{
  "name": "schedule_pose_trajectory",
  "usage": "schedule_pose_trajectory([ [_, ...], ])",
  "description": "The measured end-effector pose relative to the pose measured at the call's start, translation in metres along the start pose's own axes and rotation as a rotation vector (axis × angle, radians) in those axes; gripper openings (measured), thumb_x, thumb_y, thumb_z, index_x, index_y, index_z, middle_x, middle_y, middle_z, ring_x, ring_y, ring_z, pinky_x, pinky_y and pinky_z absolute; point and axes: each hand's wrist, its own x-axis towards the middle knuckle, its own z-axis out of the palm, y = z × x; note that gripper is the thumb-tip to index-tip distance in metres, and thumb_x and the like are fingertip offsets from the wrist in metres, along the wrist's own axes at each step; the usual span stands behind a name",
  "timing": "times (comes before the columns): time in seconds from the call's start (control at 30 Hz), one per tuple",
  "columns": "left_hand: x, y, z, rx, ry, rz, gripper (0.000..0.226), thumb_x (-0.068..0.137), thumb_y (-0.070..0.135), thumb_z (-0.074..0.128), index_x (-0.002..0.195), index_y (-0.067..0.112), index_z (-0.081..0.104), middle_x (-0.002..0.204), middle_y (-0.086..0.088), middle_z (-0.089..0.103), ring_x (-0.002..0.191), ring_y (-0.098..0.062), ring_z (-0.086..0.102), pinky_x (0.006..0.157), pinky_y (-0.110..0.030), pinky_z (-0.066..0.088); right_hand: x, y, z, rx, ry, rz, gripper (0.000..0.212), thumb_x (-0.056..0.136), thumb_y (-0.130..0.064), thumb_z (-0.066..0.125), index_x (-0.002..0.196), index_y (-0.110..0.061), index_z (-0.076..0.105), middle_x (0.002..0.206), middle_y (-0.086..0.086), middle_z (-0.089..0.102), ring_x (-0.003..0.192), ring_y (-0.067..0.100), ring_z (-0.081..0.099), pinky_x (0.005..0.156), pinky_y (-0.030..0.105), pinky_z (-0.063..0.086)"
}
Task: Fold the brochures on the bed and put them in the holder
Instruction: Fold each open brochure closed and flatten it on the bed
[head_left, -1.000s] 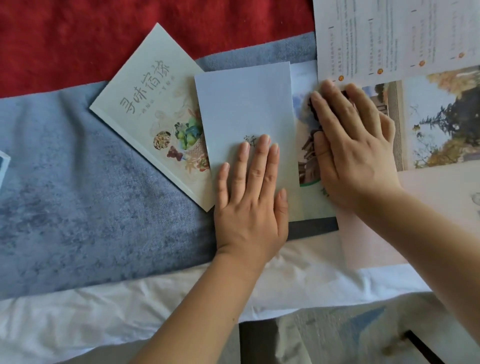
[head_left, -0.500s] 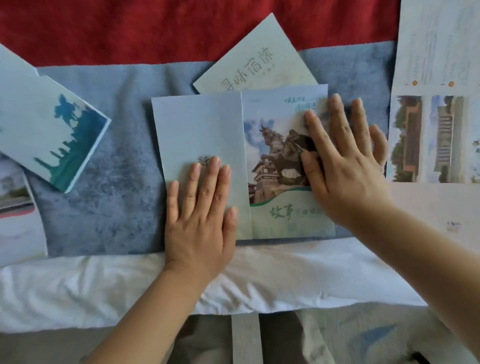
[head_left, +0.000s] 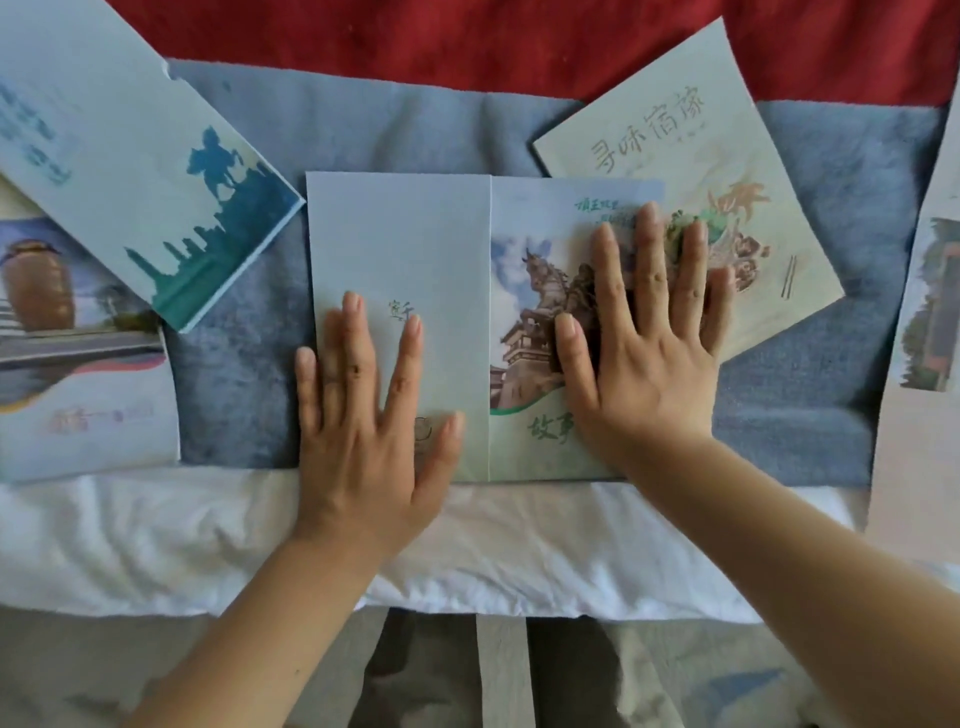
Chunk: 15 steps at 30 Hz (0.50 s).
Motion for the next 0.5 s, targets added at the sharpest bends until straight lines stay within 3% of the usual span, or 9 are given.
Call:
schedule_pose_trajectory([
  [0.23,0.009,-0.001,-0.002,-0.146,0.004,-0.120,0.092,0.097,0.065,0.040,0.165,0.012,0.008,0.171,-0.017,0.004,0.159,-0.033,0.002,0.129,-0.046,0.002,0.000,0.003,0.008,-0.014,0.050,-0.014,0.069,0.106,-0.059,0.019,0.166,-0.026,0.008,0.174,0.007,0.003,0.159,0.037,0.000,0.125,0.061,0.005],
  [0.5,0.017,0.025,-0.011,-0.226,-0.057,-0.107,0.099,0.092,0.082,0.026,0.165,0.015,0.014,0.172,-0.015,0.006,0.160,-0.029,0.003,0.129,-0.049,0.009,0.001,0.003,0.008,-0.012,0.056,-0.016,0.070,0.106,-0.060,0.017,0.166,-0.025,0.009,0.174,0.006,0.002,0.159,0.037,0.000,0.125,0.062,0.006],
])
